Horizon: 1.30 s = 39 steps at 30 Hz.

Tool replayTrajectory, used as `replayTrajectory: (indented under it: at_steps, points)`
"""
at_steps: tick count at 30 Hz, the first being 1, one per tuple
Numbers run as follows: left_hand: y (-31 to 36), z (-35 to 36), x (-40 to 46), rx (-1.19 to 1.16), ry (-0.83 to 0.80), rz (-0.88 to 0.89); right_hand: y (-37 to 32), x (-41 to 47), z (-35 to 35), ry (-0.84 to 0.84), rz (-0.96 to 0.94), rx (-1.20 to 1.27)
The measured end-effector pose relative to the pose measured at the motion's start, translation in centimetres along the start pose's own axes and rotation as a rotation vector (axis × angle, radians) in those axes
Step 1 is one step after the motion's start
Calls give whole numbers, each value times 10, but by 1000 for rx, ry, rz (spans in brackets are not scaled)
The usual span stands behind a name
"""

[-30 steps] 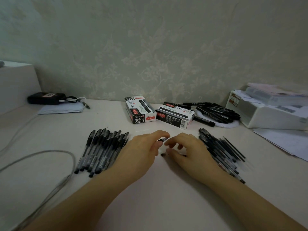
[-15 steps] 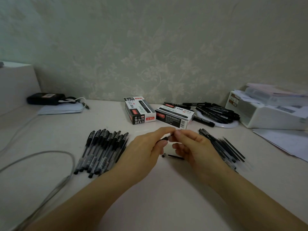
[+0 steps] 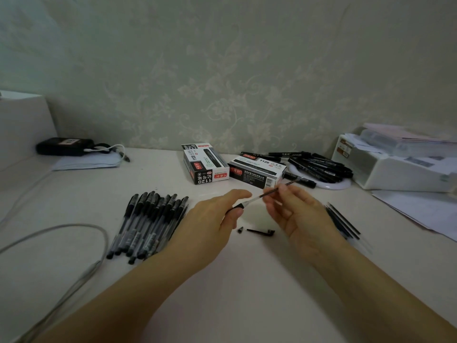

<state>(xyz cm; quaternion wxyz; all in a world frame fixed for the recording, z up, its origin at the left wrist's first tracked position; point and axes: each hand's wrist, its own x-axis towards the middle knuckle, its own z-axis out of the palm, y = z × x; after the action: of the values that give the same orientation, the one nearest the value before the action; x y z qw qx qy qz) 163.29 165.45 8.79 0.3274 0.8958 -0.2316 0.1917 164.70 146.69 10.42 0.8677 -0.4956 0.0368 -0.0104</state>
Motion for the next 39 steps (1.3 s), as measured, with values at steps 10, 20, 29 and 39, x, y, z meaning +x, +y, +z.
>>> replayTrajectory:
  at_steps: [10,20,29,39]
  points:
    - [-9,0,1,50,61,-110,-41,26,-69,372,-511,-1489]
    - [-18,-14,2,210,141,-276,-36,28,-76,349,-349,-1759]
    - [-32,-36,3,379,77,-451,-31,16,-51,257,-533,-1715]
    - [-24,-18,1,411,-73,-436,2,-4,-13,-155,-690,-1569]
